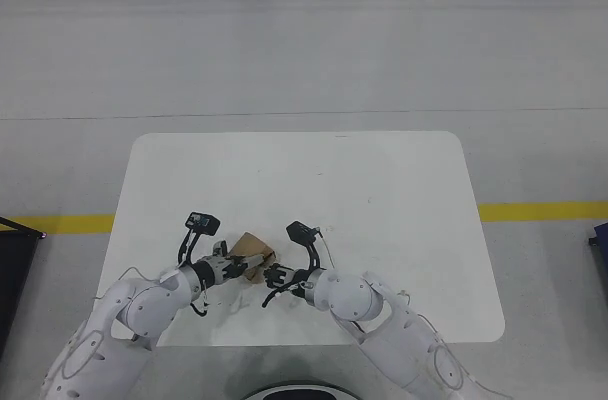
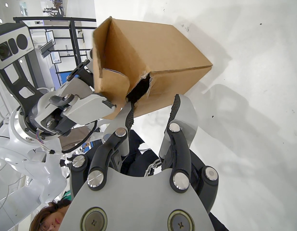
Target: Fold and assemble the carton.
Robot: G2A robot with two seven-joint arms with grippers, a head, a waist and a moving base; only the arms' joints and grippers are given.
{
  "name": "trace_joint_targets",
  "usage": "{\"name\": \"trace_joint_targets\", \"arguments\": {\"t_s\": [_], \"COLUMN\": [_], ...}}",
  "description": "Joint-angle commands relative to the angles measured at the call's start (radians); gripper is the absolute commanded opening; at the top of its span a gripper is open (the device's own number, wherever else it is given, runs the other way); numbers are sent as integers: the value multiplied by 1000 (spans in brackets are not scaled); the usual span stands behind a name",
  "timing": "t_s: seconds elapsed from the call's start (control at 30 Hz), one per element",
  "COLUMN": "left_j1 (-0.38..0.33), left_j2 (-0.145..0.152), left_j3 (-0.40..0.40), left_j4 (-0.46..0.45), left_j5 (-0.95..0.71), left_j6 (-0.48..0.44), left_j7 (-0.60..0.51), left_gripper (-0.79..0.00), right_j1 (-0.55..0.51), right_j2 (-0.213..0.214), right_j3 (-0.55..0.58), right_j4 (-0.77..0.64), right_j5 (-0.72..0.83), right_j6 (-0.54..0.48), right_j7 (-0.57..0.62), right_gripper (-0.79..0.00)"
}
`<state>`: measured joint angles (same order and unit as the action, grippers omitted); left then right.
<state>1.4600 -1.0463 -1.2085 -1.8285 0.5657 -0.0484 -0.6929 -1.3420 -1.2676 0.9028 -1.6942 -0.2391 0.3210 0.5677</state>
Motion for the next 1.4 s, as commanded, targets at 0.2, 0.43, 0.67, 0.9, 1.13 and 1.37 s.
{"name": "trace_joint_targets", "arguments": {"t_s": [0.2,0.43,0.67,0.9,1.13,1.37], "left_j1": [46,61,89,118,103,50], "left_j2": [15,16,20,29,34,23], "left_j3": [-88,-78,-134,-252,-285,-146], "left_j4": [-39,-55,-86,-84,-17,31], "left_j5": [9,53,-51,-148,-149,-43], "left_j6": [-20,-49,-66,-80,-41,-20], "left_j7": [-10,9,7,25,-29,-37], "left_gripper": [-425,-342,0,0,0,0], "right_j1": [-11,-16,-24,-27,-31,-26], "right_j2": [3,4,6,8,9,8], "right_j3": [11,17,25,29,33,29], "right_j4": [-8,-5,-13,-10,-15,-16], "right_j5": [2,5,5,7,8,5], "right_j6": [-10,-20,-23,-34,-41,-41], "right_j7": [-3,-4,-4,-2,-3,1], "right_gripper": [-489,-483,-480,-486,-489,-489]}}
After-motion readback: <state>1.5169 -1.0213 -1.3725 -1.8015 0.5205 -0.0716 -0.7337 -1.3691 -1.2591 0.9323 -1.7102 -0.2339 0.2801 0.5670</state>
